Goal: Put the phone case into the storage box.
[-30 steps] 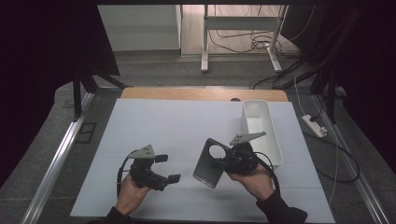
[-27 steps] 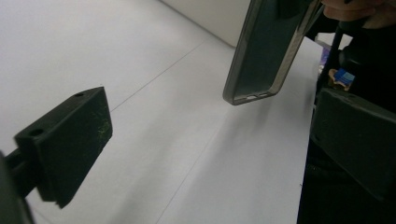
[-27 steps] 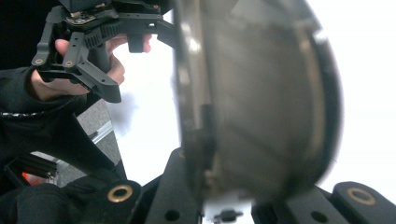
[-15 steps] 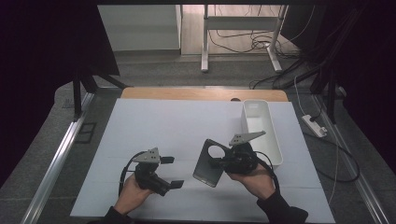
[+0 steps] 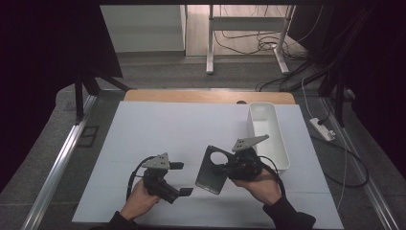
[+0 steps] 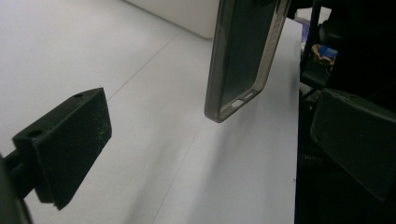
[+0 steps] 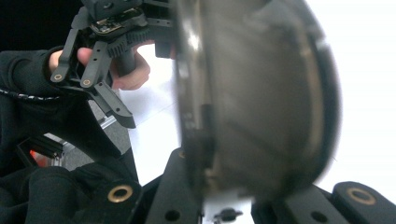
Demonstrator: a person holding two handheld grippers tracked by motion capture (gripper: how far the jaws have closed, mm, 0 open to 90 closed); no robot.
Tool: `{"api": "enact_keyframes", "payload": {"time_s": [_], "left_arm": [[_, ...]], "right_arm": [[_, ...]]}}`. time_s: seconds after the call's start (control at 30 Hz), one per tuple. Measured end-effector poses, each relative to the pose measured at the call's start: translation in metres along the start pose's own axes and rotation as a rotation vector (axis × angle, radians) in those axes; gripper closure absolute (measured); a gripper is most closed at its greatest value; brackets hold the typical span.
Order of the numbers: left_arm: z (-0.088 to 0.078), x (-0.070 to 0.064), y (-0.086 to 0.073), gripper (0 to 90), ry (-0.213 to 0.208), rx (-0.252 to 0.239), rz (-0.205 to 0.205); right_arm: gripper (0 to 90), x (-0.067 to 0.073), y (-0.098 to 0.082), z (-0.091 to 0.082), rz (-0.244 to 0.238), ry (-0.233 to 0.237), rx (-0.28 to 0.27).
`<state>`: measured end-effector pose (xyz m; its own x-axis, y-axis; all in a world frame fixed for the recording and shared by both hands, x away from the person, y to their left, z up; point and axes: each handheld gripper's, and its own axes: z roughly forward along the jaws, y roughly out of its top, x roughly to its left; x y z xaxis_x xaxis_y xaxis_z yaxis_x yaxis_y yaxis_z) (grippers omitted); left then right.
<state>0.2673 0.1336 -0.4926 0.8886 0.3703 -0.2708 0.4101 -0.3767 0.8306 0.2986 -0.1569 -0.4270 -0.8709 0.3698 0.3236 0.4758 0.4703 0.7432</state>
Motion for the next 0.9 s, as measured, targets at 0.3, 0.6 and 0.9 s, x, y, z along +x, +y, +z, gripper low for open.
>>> {"api": "enact_keyframes", "payload": {"time_s": [0.3,0.6,0.9], "left_arm": [[0.012,-0.005,0.007,0.0,-0.034,0.026,0.011],[0.023,-0.011,0.011,0.0,-0.060,0.046,0.031],[0.024,-0.014,0.012,2.9,-0.066,0.056,0.052]], "right_arm": [[85.0,0.005,0.001,0.006,-0.029,0.046,0.009],[85.0,0.014,0.004,0.011,-0.060,0.095,0.015],[85.0,0.017,0.004,0.015,-0.077,0.118,0.022]]}}
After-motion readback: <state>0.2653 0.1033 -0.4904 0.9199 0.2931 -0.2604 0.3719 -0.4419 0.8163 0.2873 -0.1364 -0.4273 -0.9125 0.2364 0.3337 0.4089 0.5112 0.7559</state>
